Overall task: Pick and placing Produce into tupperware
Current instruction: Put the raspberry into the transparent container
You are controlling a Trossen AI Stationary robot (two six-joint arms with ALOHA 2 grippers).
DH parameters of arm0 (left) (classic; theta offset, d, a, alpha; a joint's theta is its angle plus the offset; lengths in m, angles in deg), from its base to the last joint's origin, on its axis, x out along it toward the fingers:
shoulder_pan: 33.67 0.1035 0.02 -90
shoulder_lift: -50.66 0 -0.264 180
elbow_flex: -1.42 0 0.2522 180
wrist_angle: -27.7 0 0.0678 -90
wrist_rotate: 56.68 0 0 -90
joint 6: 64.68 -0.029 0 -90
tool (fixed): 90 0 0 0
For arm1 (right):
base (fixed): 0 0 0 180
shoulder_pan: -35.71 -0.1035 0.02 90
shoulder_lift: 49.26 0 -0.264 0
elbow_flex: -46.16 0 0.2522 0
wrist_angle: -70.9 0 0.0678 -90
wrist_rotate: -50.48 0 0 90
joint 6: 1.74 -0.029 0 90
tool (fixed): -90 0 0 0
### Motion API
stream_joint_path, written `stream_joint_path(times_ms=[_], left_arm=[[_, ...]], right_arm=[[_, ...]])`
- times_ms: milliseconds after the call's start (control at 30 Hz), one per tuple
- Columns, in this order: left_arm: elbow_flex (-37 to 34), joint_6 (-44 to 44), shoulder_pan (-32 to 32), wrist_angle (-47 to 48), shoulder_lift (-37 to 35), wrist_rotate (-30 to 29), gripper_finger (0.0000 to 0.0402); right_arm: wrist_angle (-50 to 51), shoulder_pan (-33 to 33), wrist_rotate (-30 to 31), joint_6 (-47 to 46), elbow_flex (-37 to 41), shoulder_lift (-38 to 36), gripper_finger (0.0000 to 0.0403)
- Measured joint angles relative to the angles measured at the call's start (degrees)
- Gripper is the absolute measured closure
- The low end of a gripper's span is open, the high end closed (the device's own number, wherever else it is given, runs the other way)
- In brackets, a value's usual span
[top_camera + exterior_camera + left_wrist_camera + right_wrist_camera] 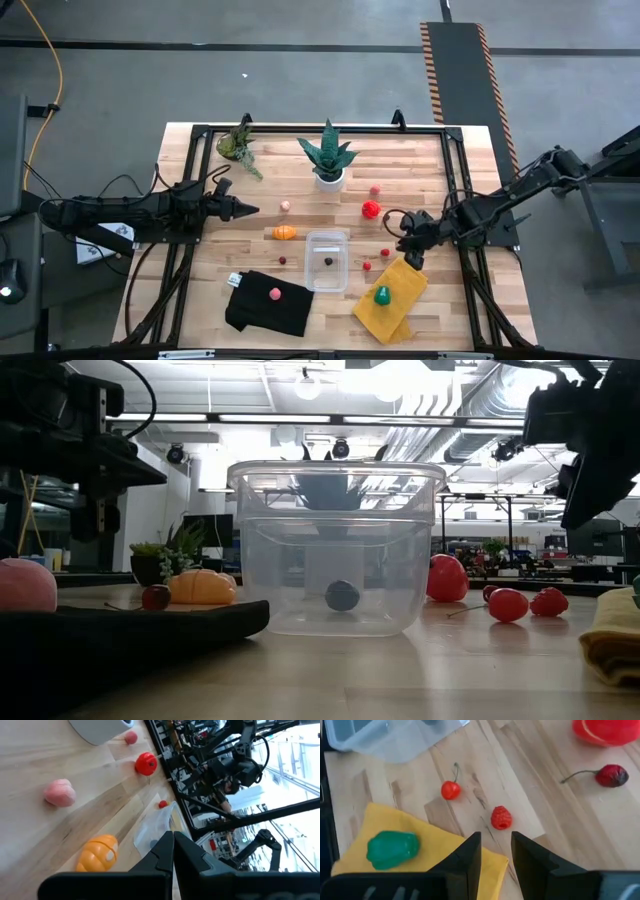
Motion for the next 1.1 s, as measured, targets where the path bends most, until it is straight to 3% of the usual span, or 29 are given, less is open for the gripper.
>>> stream_joint_path(times_ms=[300, 667, 1100], left_arm=[[0.0, -0.1, 0.0, 0.0, 0.0, -0.2, 0.0401], [0.0, -1.5, 0.0, 0.5, 0.0, -2.3, 0.0401], [0.0, -1.6, 0.0, 0.5, 0.0, -2.3, 0.0401]], right_arm=[[0.4, 0.6, -3.0, 7.1, 0.0, 1.1, 0.0274], [1.6, 0.6, -0.4, 19.9, -2.9, 8.4, 0.0240], [-4.1, 0.6, 0.2, 24.5, -3.0, 14.0, 0.0237]])
